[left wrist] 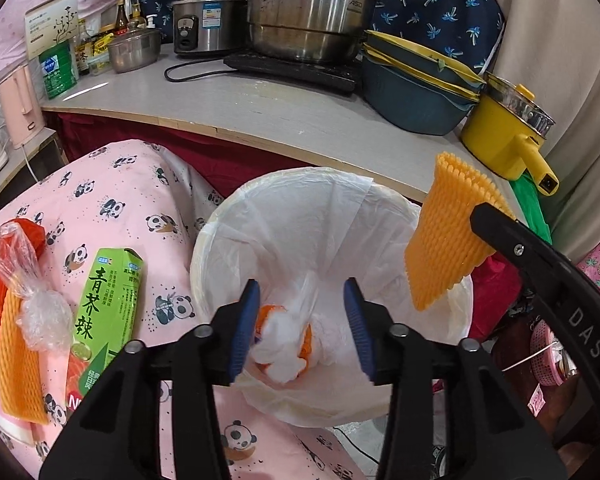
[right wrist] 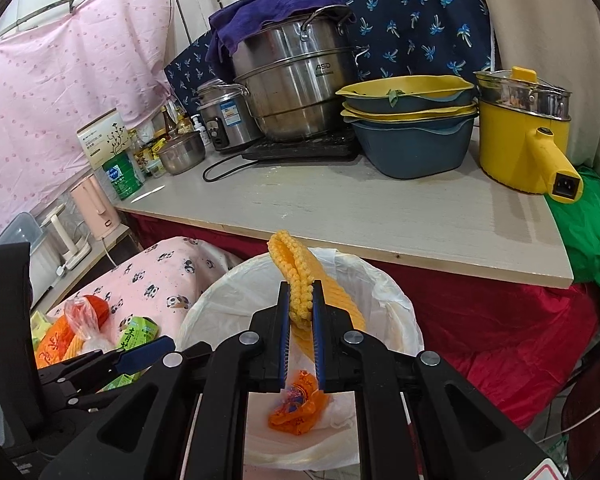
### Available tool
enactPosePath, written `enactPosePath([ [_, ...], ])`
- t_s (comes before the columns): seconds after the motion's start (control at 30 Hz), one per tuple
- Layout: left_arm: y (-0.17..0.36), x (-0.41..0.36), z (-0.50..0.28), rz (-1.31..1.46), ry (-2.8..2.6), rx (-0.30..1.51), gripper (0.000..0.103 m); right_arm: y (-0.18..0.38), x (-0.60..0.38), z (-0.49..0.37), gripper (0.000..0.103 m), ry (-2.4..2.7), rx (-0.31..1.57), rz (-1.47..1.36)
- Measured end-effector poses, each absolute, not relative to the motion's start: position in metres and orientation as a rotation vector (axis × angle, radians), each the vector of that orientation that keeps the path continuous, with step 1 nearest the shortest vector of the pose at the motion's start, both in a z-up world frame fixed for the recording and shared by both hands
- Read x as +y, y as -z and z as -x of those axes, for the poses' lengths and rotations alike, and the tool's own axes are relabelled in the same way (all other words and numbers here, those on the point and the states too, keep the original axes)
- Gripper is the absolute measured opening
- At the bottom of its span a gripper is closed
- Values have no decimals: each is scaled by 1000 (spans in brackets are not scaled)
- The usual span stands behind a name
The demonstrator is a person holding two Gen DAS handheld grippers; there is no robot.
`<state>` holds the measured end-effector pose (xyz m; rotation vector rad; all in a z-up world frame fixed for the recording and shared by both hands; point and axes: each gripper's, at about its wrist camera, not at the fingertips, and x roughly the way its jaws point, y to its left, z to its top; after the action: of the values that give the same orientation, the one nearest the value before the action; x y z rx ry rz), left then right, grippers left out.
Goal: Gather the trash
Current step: 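Carry the tissue and foam mesh sleeve over the trash bin with both tools, then open both tools to drop the tissue and foam sleeve into the bin, then move both tools back over the remaining trash on the table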
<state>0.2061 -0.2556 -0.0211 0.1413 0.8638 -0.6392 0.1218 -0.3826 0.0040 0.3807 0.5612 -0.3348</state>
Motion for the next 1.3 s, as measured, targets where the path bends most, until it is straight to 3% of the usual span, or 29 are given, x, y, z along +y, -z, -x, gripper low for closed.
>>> enactPosePath([
  [0.3, 18, -237, -213, -123, 578, 851, 51, -4, -375, -139, 11, 310, 568, -363],
  [0.4, 18, -230, -214, -125, 553, 846, 52, -3, -373, -143, 22, 308, 574, -364],
  [0.47, 18, -225, -214, -123, 530, 837, 61, -4, -372, -144, 37, 309, 569, -365],
  [0.57, 14, -217, -212, -123, 510, 821, 62, -7, -368, -143, 45, 308, 561, -357],
  [1.1, -20, -150, -201, -39, 420, 763, 62, -34, -317, -140, 49, 214, 541, -304],
  [1.3, -27, -118, -195, -14, 368, 751, 63, -44, -289, -136, 56, 177, 531, -282],
])
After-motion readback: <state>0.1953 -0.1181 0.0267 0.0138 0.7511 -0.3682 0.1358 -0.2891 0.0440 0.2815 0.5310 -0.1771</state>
